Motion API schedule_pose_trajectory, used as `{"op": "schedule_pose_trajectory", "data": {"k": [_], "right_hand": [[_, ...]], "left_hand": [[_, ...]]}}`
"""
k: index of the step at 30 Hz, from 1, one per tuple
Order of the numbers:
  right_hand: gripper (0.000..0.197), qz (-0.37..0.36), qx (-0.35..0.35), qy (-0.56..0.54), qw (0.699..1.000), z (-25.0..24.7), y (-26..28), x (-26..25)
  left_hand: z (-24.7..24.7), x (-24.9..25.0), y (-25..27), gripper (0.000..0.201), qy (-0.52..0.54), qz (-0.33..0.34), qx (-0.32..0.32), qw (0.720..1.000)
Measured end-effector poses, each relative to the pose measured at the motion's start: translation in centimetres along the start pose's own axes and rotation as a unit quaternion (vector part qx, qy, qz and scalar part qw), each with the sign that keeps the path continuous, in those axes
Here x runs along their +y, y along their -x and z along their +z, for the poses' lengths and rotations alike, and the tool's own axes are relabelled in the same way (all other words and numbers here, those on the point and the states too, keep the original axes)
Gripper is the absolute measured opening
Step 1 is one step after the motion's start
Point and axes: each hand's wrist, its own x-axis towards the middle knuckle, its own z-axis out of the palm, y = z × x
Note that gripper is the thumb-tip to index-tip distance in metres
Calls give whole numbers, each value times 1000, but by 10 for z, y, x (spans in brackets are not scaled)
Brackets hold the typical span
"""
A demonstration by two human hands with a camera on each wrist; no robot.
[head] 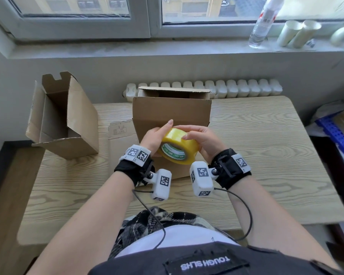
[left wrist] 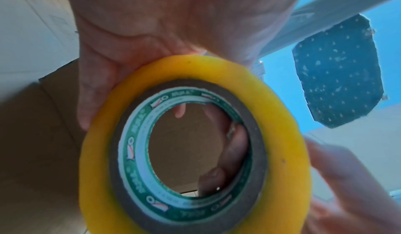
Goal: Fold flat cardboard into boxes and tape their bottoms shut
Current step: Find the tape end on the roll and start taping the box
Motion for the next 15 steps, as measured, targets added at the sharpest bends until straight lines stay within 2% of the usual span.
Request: {"op": "schedule_pose_trajectory", "data": {"k": [3, 6, 10, 15], "right_hand": [[41, -12, -8, -64, 998, -4, 1, 1], [40, -24, 1, -74, 997, -6, 1, -1], [34, -24, 28, 0, 999, -1, -2, -2], [21, -28, 39, 13, 999, 8, -3, -6]], "left_hand": [[-4, -2, 1, 67, 88, -56, -34, 994], [-3, -9, 3, 69, 149, -64, -65, 985], [2, -8, 4, 68, 127, -41, -44, 990], [1, -2, 4, 55, 83, -11, -19, 996]]}}
